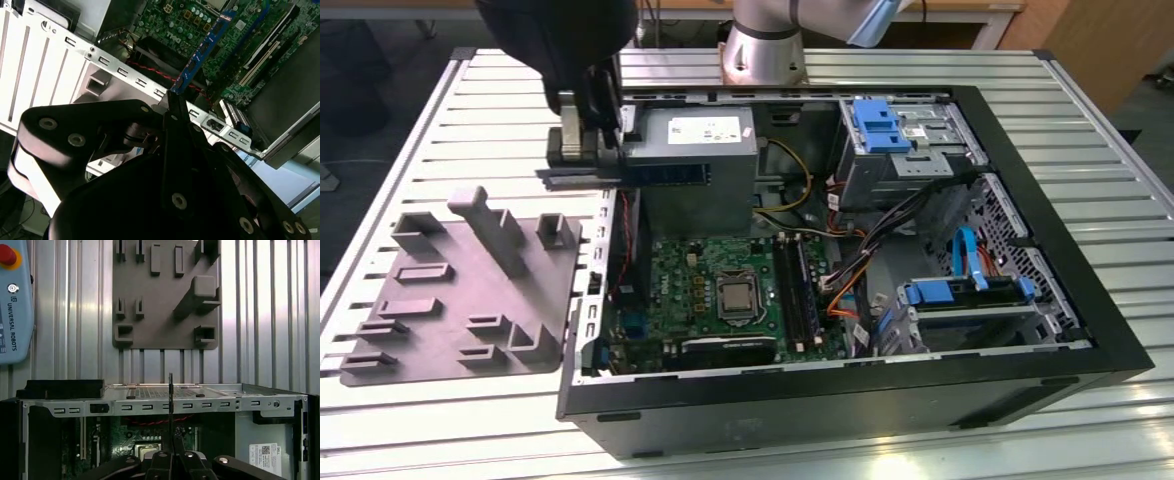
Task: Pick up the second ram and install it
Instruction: 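Pick up the second ram and move it above second insertion slot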
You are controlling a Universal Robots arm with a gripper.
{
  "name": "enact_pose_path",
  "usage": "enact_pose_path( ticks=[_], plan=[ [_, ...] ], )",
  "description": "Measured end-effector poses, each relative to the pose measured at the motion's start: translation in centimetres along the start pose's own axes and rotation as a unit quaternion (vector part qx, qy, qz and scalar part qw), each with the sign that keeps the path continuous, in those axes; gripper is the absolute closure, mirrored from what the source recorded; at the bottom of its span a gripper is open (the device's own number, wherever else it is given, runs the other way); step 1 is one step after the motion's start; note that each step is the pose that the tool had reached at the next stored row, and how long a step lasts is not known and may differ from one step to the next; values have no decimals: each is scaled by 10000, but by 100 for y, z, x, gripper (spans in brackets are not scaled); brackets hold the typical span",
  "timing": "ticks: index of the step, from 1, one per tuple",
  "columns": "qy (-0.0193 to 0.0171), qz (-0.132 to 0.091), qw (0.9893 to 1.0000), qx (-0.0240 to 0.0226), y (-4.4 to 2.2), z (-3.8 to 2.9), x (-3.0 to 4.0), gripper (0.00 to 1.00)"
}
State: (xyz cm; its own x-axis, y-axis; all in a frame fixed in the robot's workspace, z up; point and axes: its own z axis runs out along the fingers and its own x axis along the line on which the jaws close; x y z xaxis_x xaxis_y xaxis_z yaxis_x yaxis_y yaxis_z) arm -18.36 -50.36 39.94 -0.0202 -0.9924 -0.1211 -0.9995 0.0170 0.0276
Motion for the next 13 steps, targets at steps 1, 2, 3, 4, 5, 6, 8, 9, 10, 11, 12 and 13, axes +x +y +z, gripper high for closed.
enact_pose_path(
  ticks=[1,2,3,4,5,6,8,9,10,11,12,13],
  plan=[
    [0,0,10000,0,-19,1,-1,88],
    [0,0,10000,0,-38,2,-2,88],
    [0,0,10000,0,-59,2,-3,88],
    [0,0,10000,0,-79,2,-4,88],
    [0,0,10000,0,-98,3,-4,88],
    [0,0,10000,0,-118,4,-5,88],
    [0,0,10000,0,-154,4,-6,88],
    [0,0,10000,0,-170,4,-7,88],
    [0,0,10000,0,-188,5,-8,88],
    [0,0,10000,0,-204,6,-8,88],
    [0,0,10000,0,-221,6,-9,88],
    [0,0,10000,0,-238,7,-10,88]
  ],
)
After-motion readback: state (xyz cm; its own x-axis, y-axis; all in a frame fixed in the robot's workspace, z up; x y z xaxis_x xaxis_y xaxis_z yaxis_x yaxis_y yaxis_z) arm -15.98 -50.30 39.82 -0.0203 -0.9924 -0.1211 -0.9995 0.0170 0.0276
